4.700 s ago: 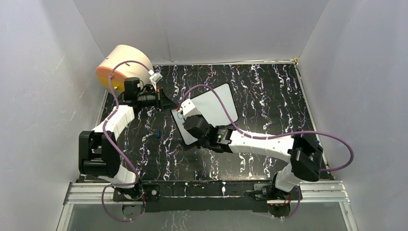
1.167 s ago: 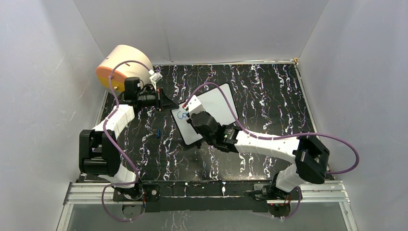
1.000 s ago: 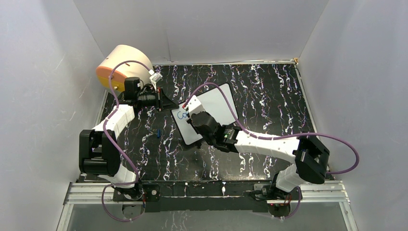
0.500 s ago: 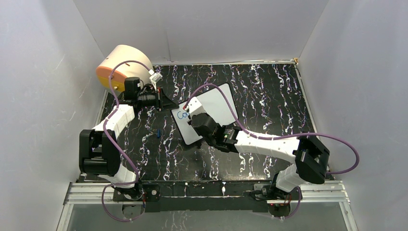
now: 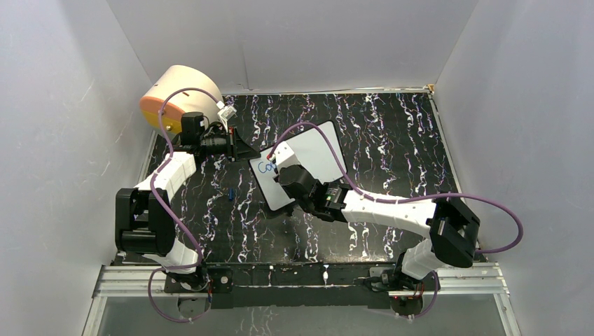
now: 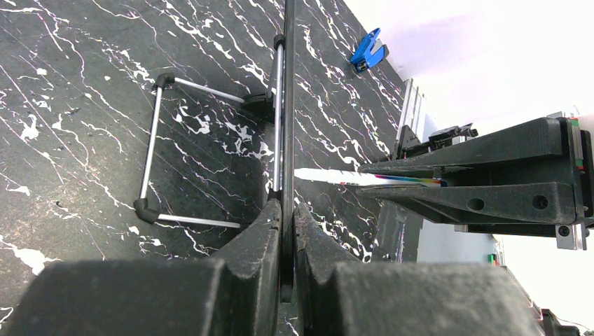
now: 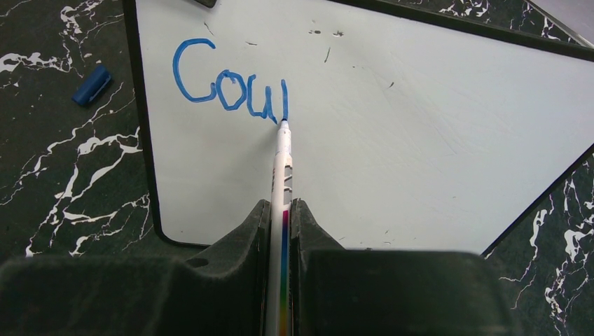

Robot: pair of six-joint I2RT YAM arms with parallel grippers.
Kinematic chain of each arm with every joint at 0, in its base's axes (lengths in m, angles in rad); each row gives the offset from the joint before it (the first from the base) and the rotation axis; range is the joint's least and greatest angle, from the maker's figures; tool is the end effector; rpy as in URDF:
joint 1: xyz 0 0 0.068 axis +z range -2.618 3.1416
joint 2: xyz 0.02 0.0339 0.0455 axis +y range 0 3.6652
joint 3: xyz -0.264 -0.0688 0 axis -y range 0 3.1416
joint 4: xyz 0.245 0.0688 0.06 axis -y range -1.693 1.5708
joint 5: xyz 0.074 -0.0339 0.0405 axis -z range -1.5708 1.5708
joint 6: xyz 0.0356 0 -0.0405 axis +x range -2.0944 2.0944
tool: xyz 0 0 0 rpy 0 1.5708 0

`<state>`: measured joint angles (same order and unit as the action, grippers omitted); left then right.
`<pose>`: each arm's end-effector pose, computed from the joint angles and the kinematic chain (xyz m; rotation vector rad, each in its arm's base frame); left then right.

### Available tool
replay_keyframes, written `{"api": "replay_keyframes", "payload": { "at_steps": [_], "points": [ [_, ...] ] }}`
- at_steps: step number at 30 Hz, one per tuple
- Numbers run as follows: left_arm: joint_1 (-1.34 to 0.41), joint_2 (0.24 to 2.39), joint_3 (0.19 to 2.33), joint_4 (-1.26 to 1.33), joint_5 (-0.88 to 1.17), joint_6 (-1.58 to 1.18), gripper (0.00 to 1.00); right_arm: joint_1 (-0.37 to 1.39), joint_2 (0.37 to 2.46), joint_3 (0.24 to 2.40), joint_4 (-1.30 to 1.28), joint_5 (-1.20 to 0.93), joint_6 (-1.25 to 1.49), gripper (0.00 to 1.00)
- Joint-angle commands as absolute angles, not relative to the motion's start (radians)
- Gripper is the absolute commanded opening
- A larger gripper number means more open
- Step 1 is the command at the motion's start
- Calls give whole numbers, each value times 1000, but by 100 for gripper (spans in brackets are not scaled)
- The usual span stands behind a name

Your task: Write a sentence on the whiteboard

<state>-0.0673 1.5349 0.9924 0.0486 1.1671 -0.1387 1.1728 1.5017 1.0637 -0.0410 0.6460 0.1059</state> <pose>0.3258 -0.0548 0.2605 0.6567 1.8566 -1.3157 0.1515 0.3051 0.2801 -0.6378 1.8448 0.1795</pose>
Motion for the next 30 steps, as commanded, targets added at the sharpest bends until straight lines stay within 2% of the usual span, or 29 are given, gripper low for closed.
{"api": "replay_keyframes", "payload": {
  "at_steps": [1,30],
  "points": [
    [-69,1559,998,5,1144,-115,0,1168,1493,1052,-26,635,109,0],
    [-71,1551,996,6,1145,-112,0,1167,1492,1063,102,682,46,0]
  ]
}}
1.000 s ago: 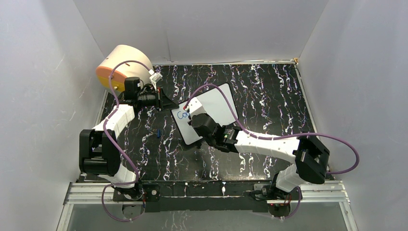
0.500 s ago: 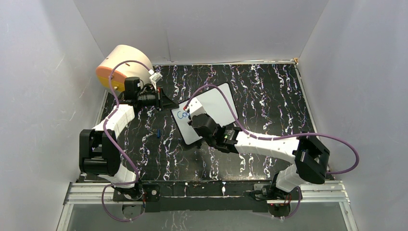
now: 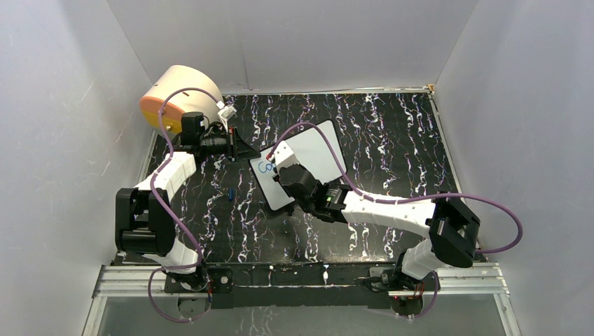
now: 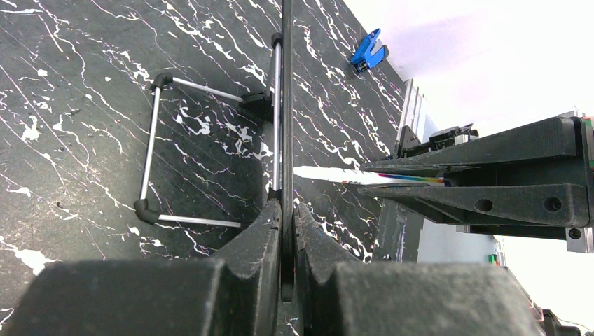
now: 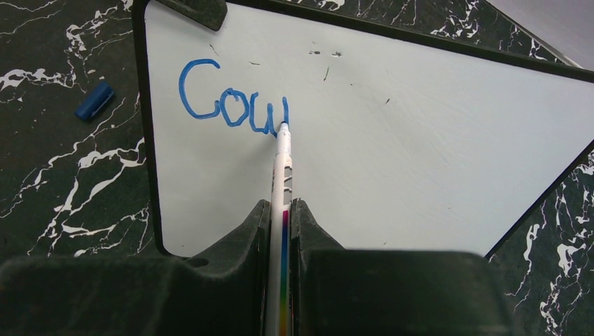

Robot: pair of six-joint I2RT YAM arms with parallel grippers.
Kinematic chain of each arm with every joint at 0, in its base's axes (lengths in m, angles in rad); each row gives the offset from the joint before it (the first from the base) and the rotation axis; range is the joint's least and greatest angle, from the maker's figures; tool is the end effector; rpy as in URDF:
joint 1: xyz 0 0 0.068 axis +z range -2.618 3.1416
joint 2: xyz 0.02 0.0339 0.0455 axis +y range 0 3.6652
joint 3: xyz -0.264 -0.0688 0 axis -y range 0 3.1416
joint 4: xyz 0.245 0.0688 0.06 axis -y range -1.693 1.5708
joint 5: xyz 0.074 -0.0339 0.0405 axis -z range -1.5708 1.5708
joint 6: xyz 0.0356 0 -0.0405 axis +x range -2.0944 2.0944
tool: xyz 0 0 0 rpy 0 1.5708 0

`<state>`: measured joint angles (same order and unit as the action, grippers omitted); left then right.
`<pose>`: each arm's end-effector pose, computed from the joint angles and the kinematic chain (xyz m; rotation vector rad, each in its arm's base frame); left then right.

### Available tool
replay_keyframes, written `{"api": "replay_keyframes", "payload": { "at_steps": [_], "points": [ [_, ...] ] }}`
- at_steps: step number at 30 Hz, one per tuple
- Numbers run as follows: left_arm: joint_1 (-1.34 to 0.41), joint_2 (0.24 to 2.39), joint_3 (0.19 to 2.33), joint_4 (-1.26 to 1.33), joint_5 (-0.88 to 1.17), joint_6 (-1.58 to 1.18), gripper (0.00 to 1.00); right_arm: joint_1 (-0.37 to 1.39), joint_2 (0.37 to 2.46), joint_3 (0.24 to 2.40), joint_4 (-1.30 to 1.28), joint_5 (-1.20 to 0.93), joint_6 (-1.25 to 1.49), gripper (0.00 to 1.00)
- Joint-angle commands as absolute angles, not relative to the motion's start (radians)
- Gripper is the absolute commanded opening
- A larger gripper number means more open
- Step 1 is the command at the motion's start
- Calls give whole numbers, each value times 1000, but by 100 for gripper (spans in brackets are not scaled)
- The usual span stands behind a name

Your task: Write a sentence on the whiteboard

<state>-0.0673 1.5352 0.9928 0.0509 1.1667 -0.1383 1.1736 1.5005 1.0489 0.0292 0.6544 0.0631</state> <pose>0.3260 -0.0548 0.2607 0.6580 1.8545 -1.3139 0.1520 0.3064 0.2820 -0.6341 1.7977 0.1833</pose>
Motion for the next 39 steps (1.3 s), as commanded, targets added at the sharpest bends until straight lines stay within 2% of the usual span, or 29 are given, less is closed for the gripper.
{"api": "replay_keyframes", "payload": {
  "at_steps": [1,39],
  "points": [
    [-71,1552,997,5,1146,-113,0,1166,1493,1064,103,685,47,0],
    [-72,1548,997,6,1145,-112,0,1147,1500,1084,103,700,54,0]
  ]
}}
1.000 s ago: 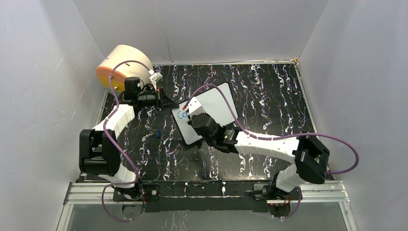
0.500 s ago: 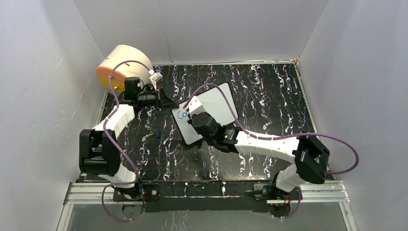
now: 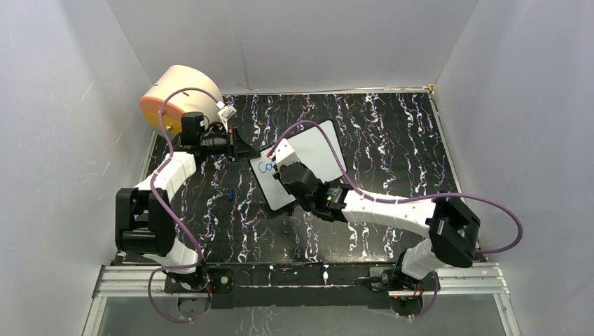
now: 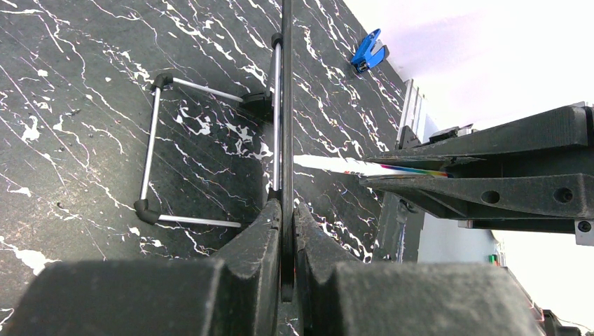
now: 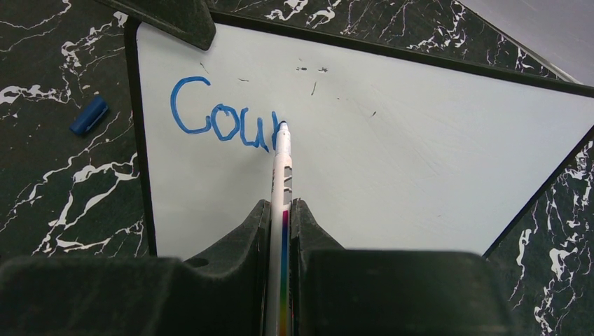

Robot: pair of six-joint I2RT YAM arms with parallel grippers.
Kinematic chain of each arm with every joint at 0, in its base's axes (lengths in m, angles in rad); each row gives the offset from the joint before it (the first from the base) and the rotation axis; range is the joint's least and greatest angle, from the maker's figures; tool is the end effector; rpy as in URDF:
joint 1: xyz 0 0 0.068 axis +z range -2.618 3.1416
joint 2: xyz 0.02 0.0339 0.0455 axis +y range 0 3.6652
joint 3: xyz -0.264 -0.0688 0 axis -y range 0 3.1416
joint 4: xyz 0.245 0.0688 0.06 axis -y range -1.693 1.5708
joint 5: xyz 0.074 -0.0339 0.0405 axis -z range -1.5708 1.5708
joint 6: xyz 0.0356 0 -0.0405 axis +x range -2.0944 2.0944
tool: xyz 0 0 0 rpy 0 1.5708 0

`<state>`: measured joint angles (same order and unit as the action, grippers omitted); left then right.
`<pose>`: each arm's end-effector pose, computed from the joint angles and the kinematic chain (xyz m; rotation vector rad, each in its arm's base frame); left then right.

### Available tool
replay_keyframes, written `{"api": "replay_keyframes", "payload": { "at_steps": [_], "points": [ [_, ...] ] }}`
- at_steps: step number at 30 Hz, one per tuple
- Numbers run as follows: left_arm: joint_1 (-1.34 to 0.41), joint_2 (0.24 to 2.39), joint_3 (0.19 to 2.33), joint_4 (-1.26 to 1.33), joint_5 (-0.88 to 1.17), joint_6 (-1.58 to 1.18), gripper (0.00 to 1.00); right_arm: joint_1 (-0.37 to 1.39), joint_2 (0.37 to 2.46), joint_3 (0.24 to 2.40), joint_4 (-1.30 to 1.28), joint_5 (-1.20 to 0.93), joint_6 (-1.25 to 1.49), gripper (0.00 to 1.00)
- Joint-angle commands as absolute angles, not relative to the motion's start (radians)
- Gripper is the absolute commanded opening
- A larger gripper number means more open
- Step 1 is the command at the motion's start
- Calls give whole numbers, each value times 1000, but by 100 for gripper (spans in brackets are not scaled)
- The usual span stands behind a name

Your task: Write a sentence on the whiteboard

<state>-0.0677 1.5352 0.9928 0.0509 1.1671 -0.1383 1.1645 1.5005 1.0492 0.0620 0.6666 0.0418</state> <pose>0.3260 -0.0549 0.2607 0.6586 1.8543 -1.3145 0.1556 0.3059 0.2853 -0.6140 1.7741 0.1743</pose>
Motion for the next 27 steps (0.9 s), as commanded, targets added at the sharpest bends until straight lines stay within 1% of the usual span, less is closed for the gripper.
{"api": "replay_keyframes", "payload": {
  "at_steps": [1,27],
  "points": [
    [-72,1546,997,6,1143,-111,0,1147,1497,1082,102,701,56,0],
    [-72,1545,997,6,1138,-110,0,1142,1461,1058,71,704,95,0]
  ]
}}
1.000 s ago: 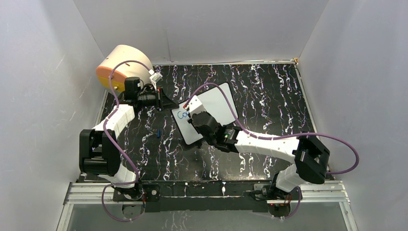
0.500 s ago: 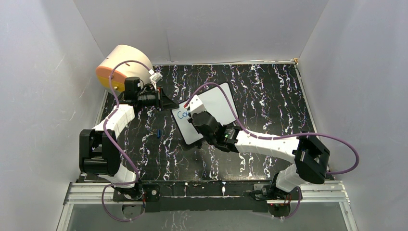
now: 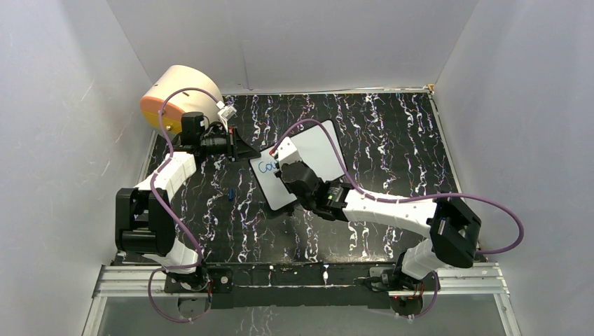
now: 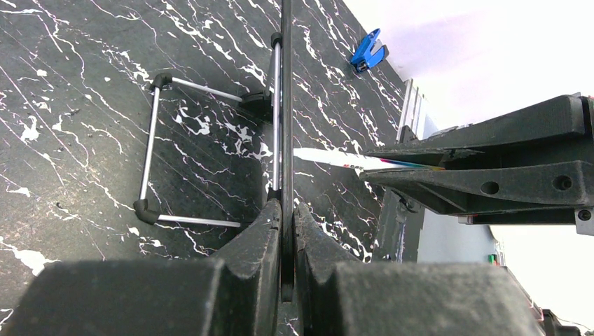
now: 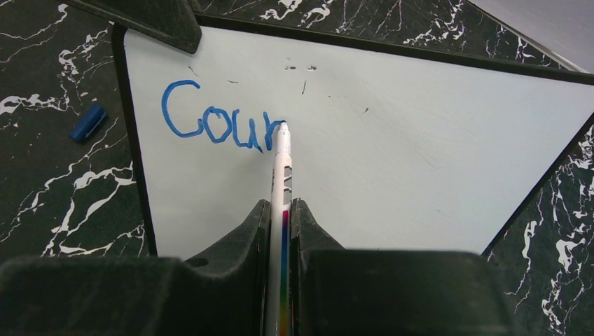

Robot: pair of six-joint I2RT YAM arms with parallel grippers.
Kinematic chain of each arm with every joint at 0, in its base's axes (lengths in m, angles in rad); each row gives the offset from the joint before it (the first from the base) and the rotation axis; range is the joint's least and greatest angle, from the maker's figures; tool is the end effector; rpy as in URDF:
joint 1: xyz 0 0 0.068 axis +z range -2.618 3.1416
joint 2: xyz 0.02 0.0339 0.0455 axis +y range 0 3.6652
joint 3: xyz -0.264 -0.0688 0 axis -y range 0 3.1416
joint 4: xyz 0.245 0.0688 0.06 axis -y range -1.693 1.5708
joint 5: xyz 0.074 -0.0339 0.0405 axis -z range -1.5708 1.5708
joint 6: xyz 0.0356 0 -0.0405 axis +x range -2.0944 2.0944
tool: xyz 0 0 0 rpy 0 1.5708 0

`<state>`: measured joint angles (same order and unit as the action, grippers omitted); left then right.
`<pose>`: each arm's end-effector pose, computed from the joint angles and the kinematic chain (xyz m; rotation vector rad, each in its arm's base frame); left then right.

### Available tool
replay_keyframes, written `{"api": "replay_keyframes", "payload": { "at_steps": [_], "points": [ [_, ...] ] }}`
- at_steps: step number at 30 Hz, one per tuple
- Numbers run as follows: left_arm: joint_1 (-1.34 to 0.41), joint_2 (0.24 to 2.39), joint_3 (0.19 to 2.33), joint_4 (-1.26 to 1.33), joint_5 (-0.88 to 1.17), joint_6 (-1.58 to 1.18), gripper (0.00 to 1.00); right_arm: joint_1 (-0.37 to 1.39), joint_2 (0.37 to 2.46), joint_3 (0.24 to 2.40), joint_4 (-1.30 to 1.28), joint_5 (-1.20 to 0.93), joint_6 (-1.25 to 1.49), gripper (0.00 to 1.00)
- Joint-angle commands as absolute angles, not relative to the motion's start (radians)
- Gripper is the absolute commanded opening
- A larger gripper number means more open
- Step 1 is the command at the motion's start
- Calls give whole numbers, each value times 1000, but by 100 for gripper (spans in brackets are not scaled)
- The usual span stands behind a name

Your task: Write a sentence on the whiteboard

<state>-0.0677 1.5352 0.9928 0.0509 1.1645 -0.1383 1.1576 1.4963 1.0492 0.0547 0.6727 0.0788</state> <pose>0.3261 -0.0549 0.2607 0.6570 1.8554 -1.3119 0.1574 0.3037 0.2860 -0.5728 1.7893 0.1874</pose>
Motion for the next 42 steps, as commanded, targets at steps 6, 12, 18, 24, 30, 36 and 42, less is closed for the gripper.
{"api": "replay_keyframes", "payload": {
  "at_steps": [6,12,18,24,30,36,42],
  "points": [
    [-72,1545,997,6,1138,-109,0,1143,1454,1055,67,692,99,0],
    [-72,1546,997,6,1135,-109,0,1143,1427,1048,66,654,101,0],
    [-72,1547,998,6,1133,-107,0,1143,1387,1033,50,632,101,0],
    [-72,1547,997,-20,1134,-104,0,1137,1395,1034,13,652,114,0],
    [-72,1548,998,-22,1133,-104,0,1133,1408,1033,16,655,119,0],
    [-72,1548,997,-22,1134,-103,0,1129,1425,1038,30,648,115,0],
    [-72,1549,999,-24,1135,-103,0,1126,1433,1041,38,642,113,0]
  ]
}}
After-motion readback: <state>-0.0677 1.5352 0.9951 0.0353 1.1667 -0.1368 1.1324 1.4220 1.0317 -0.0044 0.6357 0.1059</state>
